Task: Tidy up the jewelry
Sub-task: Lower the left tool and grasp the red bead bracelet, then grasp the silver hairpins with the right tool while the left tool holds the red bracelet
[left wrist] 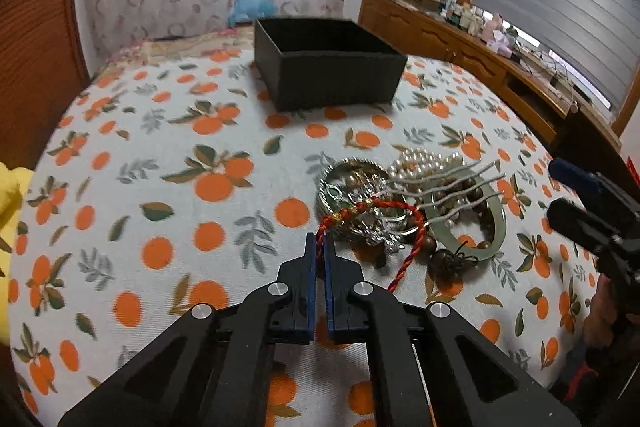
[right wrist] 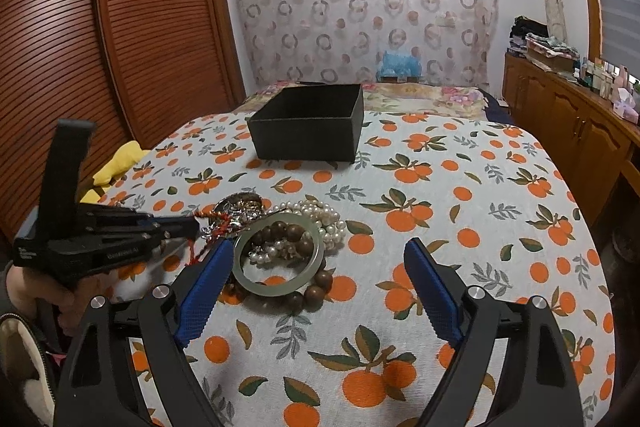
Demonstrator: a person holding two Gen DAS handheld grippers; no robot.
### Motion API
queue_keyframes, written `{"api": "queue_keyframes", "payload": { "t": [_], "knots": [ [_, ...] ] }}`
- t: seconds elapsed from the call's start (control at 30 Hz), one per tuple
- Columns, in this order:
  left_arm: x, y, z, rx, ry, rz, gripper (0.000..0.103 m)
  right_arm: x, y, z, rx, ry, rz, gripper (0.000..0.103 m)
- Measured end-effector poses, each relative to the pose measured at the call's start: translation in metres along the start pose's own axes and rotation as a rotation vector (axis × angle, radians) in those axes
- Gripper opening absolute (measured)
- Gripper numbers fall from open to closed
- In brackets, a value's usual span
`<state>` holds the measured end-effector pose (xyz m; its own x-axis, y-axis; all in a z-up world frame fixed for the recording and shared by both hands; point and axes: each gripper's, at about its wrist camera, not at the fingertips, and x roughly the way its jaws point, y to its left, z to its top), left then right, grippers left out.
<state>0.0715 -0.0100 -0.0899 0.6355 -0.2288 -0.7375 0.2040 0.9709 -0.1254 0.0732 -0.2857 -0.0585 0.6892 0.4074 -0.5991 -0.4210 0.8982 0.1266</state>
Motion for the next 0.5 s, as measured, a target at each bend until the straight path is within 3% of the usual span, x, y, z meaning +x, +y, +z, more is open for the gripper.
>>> {"api": "queue_keyframes", "payload": {
  "t": [0.23, 0.5],
  "knots": [
    [-0.039, 0.010, 0.000, -0.023, -0.119, 0.050, 0.002, 0.011, 0.006, 0.004, -0.021, 0.035, 0.041, 0.081],
    [-0.054, 0.016, -0.004, -0.026, -0.158, 0.067, 0.002, 0.040, 0.019, 0.019, -0.046, 0.081, 0.116, 0.069]
  ]
}}
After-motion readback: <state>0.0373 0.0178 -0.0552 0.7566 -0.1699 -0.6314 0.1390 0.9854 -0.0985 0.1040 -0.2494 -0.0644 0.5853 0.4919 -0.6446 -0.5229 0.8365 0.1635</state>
